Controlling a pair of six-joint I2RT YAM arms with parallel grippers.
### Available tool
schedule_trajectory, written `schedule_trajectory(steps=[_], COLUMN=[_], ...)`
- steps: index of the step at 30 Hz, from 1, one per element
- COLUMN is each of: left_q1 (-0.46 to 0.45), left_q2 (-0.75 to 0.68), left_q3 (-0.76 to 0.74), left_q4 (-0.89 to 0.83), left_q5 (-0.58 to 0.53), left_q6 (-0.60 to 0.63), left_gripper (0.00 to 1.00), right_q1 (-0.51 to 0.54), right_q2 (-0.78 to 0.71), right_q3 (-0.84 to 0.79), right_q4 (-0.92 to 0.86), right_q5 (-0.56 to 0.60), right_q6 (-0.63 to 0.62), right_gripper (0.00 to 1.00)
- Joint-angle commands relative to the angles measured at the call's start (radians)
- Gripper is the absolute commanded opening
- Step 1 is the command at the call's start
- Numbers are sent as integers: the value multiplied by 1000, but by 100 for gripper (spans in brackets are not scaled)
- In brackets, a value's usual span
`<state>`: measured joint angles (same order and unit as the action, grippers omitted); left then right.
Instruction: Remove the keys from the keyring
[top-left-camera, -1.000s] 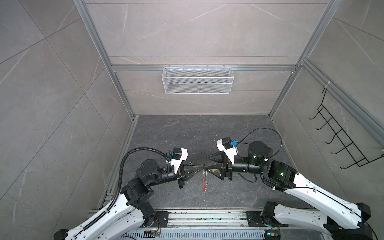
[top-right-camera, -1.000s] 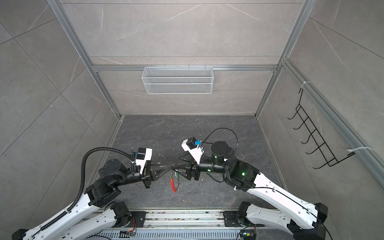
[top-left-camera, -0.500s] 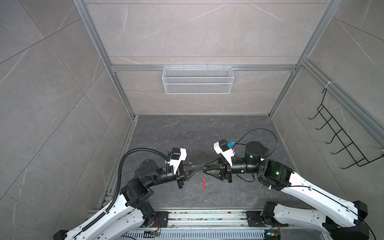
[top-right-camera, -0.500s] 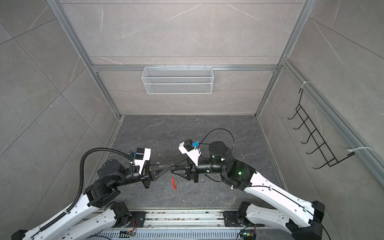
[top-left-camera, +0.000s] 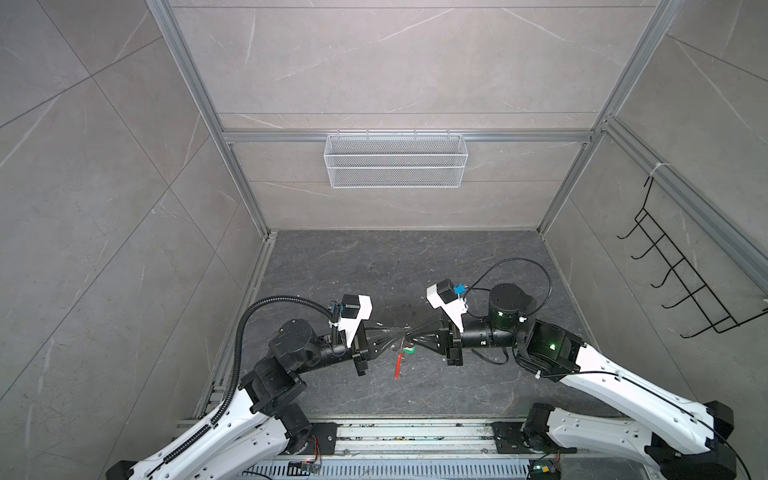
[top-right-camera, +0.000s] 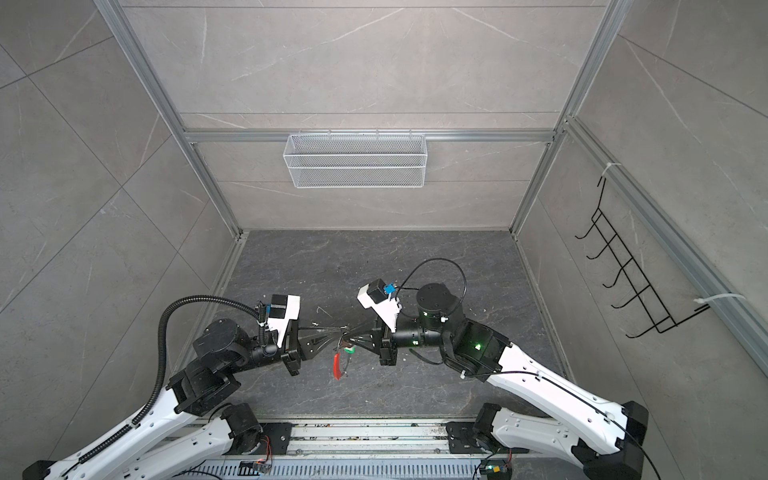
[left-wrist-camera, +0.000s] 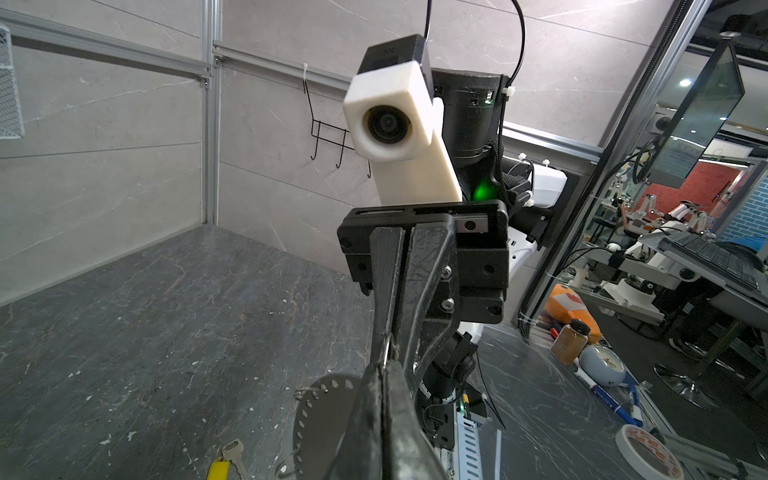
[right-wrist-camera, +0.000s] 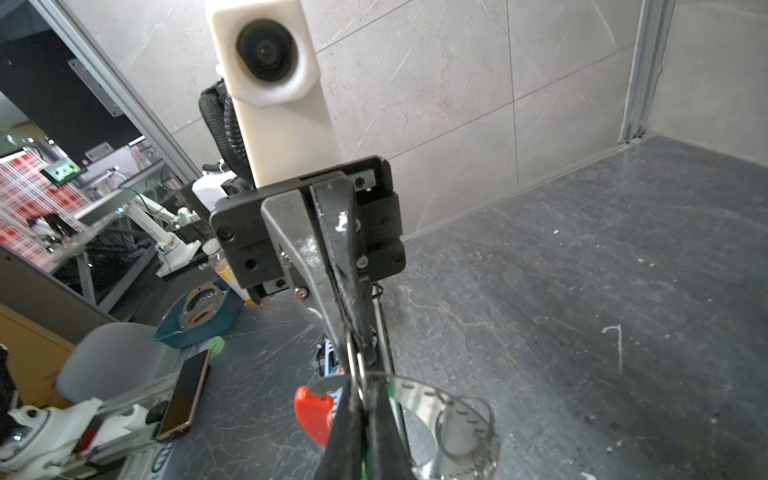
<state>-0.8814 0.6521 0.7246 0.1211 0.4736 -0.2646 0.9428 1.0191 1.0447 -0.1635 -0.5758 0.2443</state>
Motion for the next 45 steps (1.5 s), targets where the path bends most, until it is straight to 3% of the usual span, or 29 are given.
schedule_trajectory(steps=[1,3,7,13,19,27,32,38,45], left_q1=[-1,-1,-1,1,1,1,1,1,1], left_q2=[0,-1,-11,1,91,185,214,259,274], left_q3=[12,17,32,108,217,299,327,357,363], left_q4=[59,46,-19,-215,-394,-502,-533,-548,-557], left_q5=[0,-4,-16,-2,108,201,232,272,277], left_q6=[-6,-11,-22,-29,-1,25,39,55,60], left_gripper=[0,1,31,40,40,34,34,22,20], right_q1=[-2,-1,-2,-6,-7,-8,-9,-8,-8], right_q2=[-8,-8,-13,17,60,103,129,146,152], right_q3=[9,21,58,144,234,308,334,347,356], right_q4=[-12,-42,-146,-374,-561,-665,-693,-703,-700], right_q5=[10,22,48,60,36,-14,-34,-33,-28], right_q6=[-3,-12,-49,-132,-215,-262,-270,-276,-275], right_gripper=[0,0,0,0,0,0,0,0,0])
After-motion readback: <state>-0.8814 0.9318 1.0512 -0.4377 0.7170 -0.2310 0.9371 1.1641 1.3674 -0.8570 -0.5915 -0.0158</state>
